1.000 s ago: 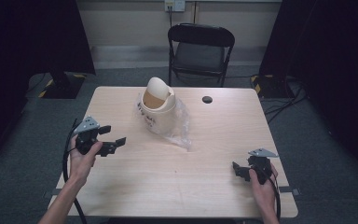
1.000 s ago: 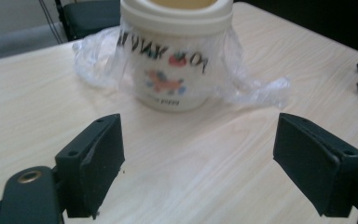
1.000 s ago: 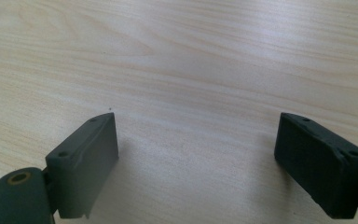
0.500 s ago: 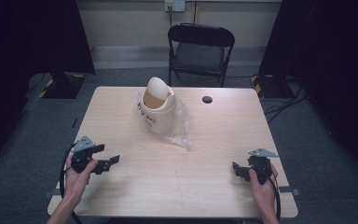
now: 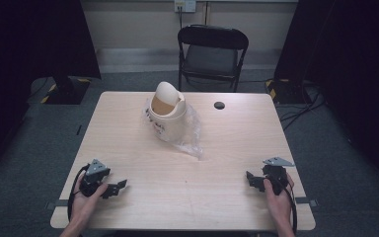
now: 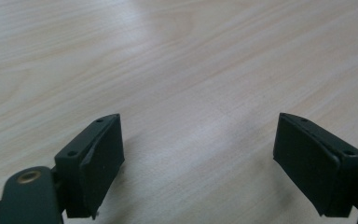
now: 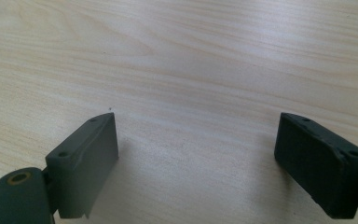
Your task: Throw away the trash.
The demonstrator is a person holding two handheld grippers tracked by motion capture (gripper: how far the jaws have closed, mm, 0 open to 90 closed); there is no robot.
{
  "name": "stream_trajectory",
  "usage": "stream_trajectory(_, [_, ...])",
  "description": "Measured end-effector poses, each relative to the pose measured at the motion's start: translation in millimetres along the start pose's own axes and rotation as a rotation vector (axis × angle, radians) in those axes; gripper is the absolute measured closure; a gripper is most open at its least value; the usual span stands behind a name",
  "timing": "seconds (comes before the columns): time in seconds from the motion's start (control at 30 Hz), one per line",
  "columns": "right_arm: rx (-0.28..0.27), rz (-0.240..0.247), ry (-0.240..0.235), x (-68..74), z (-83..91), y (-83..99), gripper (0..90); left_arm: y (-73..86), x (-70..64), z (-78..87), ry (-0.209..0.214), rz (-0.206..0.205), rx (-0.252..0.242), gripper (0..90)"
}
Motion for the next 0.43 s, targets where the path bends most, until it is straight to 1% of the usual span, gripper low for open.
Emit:
stream_trajectory(0.03, [0.0,0.0,0.0,0.0,0.0,0.0,12.6,0.0,0.0,0.0,0.0,0.0,0.0,15.9])
stream_trajectory(0.07, [0.0,0.0,0.0,0.0,0.0,0.0,12.6,0.5,-1.4,-1.7,-0.013,-0.017,0.006,15.9])
stream_trajectory(0.1, [0.0,0.0,0.0,0.0,0.0,0.0,12.6,1.1,-4.6,-4.4,-0.028,-0.045,0.0,14.1])
stream_trajectory(0.17, [0.0,0.0,0.0,0.0,0.0,0.0,12.6,1.1,-5.3,-4.9,-0.021,-0.041,-0.003,14.8])
stream_trajectory(0.4, [0.0,0.001,0.0,-0.1,0.0,0.0,12.6,0.5,-4.0,-6.1,-0.018,-0.036,0.003,12.9])
stream_trajectory(0.43, [0.0,0.0,0.0,0.0,0.0,0.0,12.6,0.1,-3.5,-6.2,-0.019,-0.043,0.006,12.4])
Point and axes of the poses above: each handheld gripper's, and its own axes: z roughly backward along the jaws, y roughly out of its underside, x roughly to its left, the point moved 1 cm from there along -z, roughly forward along the jaws, and after that the axes turned 1 degree about -y, right-handed, at the moved point
